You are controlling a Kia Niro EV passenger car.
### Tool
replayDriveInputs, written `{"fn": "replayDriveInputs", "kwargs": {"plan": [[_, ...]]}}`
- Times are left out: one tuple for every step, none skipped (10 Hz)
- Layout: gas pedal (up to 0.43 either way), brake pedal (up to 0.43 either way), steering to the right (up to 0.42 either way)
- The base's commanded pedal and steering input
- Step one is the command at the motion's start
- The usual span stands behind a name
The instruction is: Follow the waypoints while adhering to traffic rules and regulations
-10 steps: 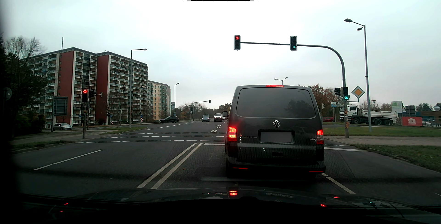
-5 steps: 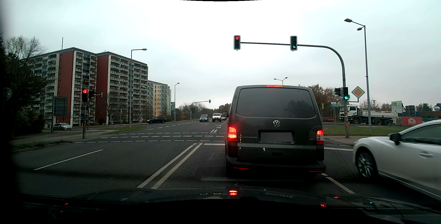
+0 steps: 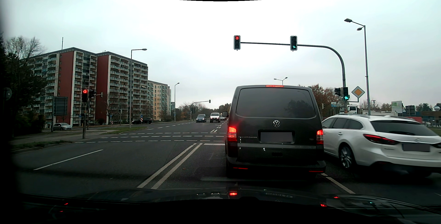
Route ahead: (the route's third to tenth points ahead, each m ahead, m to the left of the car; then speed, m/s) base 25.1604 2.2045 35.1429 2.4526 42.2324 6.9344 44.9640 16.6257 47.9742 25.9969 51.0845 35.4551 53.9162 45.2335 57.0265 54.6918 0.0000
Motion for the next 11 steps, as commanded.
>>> {"fn": "replayDriveInputs", "kwargs": {"plan": [[0.000, 0.372, -0.006], [0.000, 0.372, -0.006], [0.000, 0.372, -0.006], [0.000, 0.372, -0.006], [0.000, 0.372, -0.006], [0.000, 0.372, -0.006], [0.000, 0.372, -0.006], [0.000, 0.372, -0.006], [0.000, 0.372, -0.006], [0.000, 0.372, -0.006], [0.000, 0.372, -0.006]]}}
